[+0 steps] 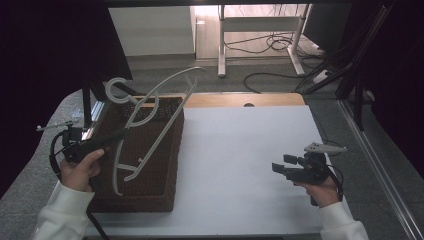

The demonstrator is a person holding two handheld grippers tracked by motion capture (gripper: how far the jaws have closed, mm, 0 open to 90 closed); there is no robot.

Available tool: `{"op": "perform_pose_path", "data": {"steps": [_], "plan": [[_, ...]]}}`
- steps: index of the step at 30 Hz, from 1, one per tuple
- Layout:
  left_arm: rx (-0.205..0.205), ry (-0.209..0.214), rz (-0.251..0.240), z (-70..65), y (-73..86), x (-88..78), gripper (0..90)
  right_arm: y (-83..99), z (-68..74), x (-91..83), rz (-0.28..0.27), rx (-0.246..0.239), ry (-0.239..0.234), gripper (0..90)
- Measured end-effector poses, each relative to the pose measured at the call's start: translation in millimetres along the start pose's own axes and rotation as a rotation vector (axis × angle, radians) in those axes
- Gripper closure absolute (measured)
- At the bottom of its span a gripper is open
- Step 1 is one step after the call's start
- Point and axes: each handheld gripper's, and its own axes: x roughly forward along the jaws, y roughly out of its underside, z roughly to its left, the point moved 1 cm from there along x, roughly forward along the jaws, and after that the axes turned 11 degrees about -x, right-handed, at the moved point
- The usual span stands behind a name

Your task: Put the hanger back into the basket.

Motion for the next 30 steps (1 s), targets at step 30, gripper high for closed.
{"op": "perform_pose_path", "data": {"steps": [30], "plan": [[0.045, -0.138, 0.032, 55.7, -9.5, -28.5, 79.9, 1.2, -1.8, 6.0, 0.035, -0.010, 0.004, 30.9]]}}
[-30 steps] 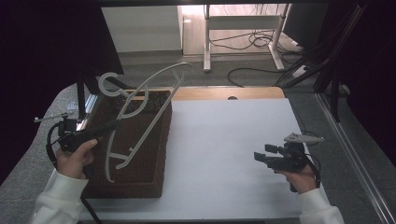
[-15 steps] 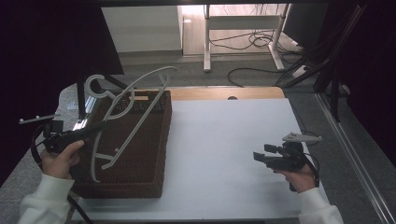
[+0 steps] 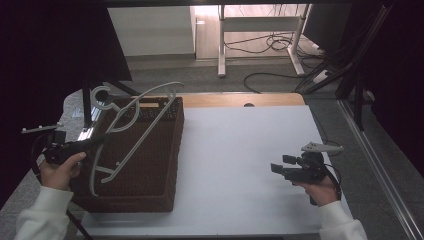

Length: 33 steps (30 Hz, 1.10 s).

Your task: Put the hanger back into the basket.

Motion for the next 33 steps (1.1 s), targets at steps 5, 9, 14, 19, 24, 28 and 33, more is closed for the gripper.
{"op": "perform_pose_path", "data": {"steps": [5, 9, 14, 19, 24, 28, 33], "plan": [[0.031, -0.022, 0.012, 7.0, -0.1, 0.1, 79.9, 0.3, -0.4, 0.1, 0.001, 0.002, 0.002, 30.7], [0.027, -0.040, 0.014, 13.8, 0.8, -0.4, 79.9, 0.4, -0.6, 0.3, 0.002, 0.002, 0.003, 30.6], [0.020, -0.042, 0.009, 19.1, 1.8, -0.2, 79.8, 0.9, -0.4, 1.4, 0.012, -0.005, 0.007, 30.2], [0.030, -0.040, 0.018, 19.9, 1.5, 1.8, 79.8, 0.9, -0.4, 1.8, 0.017, -0.007, 0.006, 30.1], [0.035, -0.053, 0.035, 24.1, 1.8, 6.3, 79.6, 1.0, -0.9, 1.6, 0.017, -0.006, 0.007, 30.1], [0.013, -0.042, 0.045, 29.9, 3.0, 10.9, 65.2, 1.1, -1.5, 1.4, 0.017, -0.005, 0.007, 30.1], [0.016, -0.090, 0.048, 27.4, 4.1, 13.0, 36.9, 1.1, -1.5, 1.6, 0.018, -0.005, 0.007, 30.0]]}}
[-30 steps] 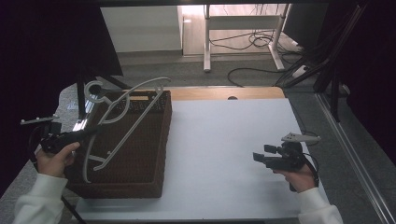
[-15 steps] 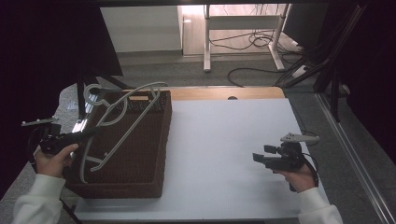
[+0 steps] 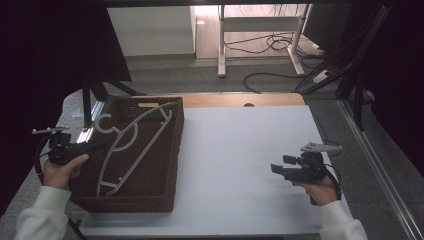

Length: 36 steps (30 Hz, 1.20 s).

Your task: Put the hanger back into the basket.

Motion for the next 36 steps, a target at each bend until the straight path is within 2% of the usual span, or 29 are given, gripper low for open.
{"op": "perform_pose_path", "data": {"steps": [4, 6, 15, 20, 28, 32, 36], "plan": [[0.032, 0.006, 0.015, -7.5, 2.7, 2.3, 32.4, 0.1, 0.2, 0.2, 0.002, 0.002, 0.000, 30.0], [0.046, 0.025, 0.026, -11.9, 4.1, 4.1, 31.6, 0.1, 0.3, 0.4, 0.002, -0.002, 0.001, 30.0], [0.111, 0.022, 0.052, -38.8, 16.2, 16.6, 30.6, -0.3, -0.6, -1.1, -0.014, 0.000, 0.006, 30.0], [0.141, 0.013, 0.075, -60.9, 27.7, 28.9, 30.3, -0.7, 0.1, -2.8, -0.022, -0.002, 0.012, 29.7], [0.195, 0.053, 0.096, -94.2, 52.3, 48.7, 29.8, -2.2, 3.4, -5.3, -0.029, -0.021, 0.020, 28.3], [0.221, 0.076, 0.110, -105.3, 64.1, 56.1, 29.8, -2.8, 4.7, -6.1, -0.032, -0.027, 0.023, 27.8], [0.236, 0.079, 0.104, -109.9, 70.9, 59.4, 29.8, -2.7, 5.6, -6.7, -0.029, -0.037, 0.025, 27.1]]}}
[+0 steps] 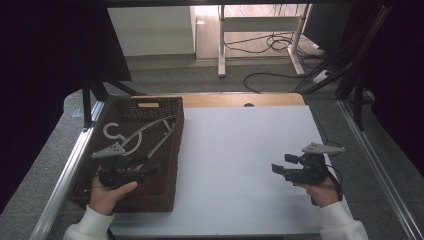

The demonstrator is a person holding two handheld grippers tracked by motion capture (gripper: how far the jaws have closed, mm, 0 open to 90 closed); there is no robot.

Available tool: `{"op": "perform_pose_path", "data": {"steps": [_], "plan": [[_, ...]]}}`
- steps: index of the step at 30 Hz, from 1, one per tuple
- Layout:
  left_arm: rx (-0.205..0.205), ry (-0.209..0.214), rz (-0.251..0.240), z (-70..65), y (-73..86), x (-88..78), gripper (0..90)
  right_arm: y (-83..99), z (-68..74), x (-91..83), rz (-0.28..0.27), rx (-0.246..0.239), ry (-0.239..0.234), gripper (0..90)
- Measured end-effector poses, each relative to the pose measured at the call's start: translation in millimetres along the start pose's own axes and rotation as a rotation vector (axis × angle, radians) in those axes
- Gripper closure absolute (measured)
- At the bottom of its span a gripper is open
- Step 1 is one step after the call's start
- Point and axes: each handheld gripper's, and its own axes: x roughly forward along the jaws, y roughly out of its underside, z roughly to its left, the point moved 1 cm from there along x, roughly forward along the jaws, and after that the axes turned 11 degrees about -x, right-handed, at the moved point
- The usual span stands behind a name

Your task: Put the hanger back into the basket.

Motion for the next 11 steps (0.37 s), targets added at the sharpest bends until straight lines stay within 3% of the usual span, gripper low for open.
{"op": "perform_pose_path", "data": {"steps": [11], "plan": [[-0.005, 0.002, -0.017, -0.1, 4.0, -1.8, 29.6, 0.7, 1.7, -1.0, 0.002, -0.033, 0.017, 23.8]]}}
